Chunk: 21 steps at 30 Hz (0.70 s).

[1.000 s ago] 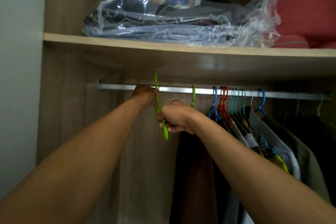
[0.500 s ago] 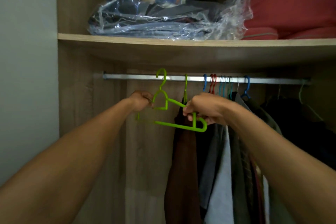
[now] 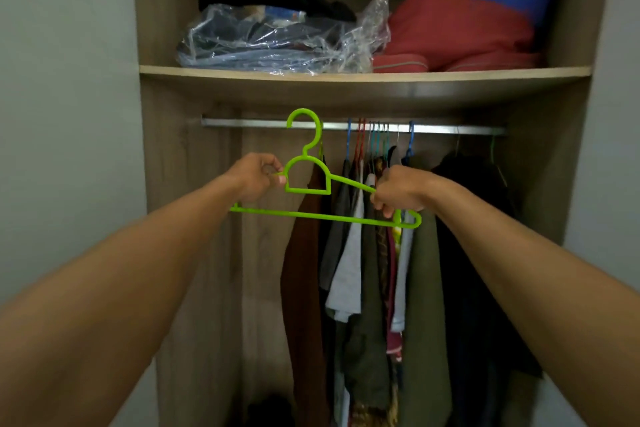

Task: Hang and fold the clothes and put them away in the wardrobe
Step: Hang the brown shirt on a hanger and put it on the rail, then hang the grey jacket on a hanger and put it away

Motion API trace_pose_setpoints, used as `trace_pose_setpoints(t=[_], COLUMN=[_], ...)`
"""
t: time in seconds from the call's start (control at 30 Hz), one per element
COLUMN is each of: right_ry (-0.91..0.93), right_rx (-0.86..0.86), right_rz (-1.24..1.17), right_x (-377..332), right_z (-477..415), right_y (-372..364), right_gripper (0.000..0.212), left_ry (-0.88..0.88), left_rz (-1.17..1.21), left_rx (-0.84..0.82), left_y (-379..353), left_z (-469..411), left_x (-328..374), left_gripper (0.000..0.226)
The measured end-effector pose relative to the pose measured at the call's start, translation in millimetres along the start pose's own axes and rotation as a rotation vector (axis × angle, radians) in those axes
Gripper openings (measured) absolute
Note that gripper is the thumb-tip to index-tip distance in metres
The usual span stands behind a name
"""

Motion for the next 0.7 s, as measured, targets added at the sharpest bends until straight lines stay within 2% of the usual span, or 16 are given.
trace_pose_setpoints(t=[0.17, 0.3, 0.43, 0.7], right_ry=[0.055, 0.133, 0.206, 0.33], right_rx=[0.12, 0.184, 0.217, 0.217], right_rz=[0.021, 0.057, 0.033, -0.064], right_x=[4.2, -7.1, -33.7, -113.9], right_z=[42.5, 65.6, 95.7, 171.9], right_y=[7.7, 13.9, 20.4, 13.6], right_gripper=[0.031, 0.015, 0.012, 0.018], left_ry=[-0.017, -0.001, 0.048, 0.229], left_rz=[-0.017, 0.001, -0.047, -0.073], left_rx=[0.028, 0.009, -0.008, 0.049], left_y=[17.8, 40.8, 69.3, 161.5], left_z=[59.9, 106.5, 155.3, 296.0], left_x=[42.7, 74.9, 98.8, 138.7], left_gripper=[0.007, 0.012, 0.019, 0.011])
Point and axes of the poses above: each hand's wrist, its own z-axis away from the middle knuckle, its own y-axis out of the back of the hand, x = y × z, the point moved 8 cm from there along -z, towards the middle knuckle, and after that the axes turned 9 degrees about z, right-handed, at the moved point
